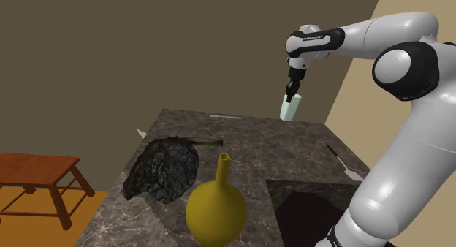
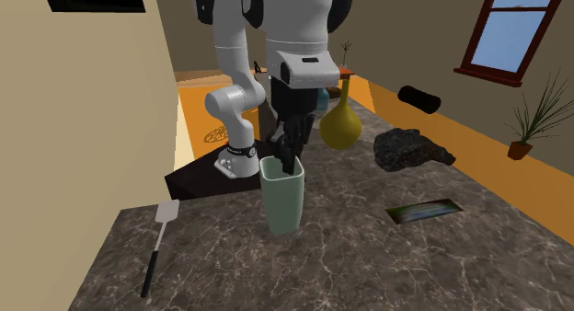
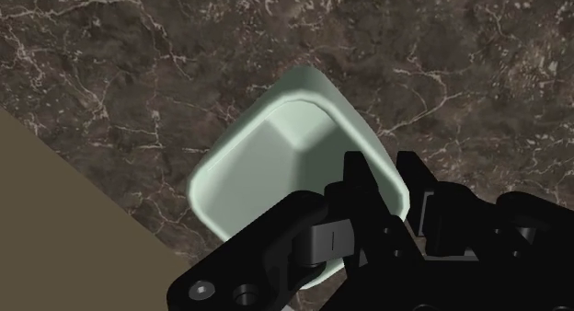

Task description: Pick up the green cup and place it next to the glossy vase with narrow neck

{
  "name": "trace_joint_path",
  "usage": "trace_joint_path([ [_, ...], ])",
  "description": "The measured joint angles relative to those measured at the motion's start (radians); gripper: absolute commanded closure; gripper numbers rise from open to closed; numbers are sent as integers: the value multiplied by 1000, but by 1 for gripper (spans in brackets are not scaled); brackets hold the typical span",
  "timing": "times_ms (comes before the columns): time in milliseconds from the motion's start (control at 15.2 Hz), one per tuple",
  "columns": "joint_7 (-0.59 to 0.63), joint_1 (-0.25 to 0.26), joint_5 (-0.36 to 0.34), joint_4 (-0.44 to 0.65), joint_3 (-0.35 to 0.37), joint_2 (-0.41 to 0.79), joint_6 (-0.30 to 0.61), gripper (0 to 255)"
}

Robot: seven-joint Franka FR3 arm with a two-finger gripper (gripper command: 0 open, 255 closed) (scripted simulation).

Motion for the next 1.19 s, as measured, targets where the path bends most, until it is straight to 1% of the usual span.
trace_joint_path([
  [858,-12,-5,9,203,-4,22,-182,255],
  [1188,-18,-8,18,298,-7,43,-258,255],
])
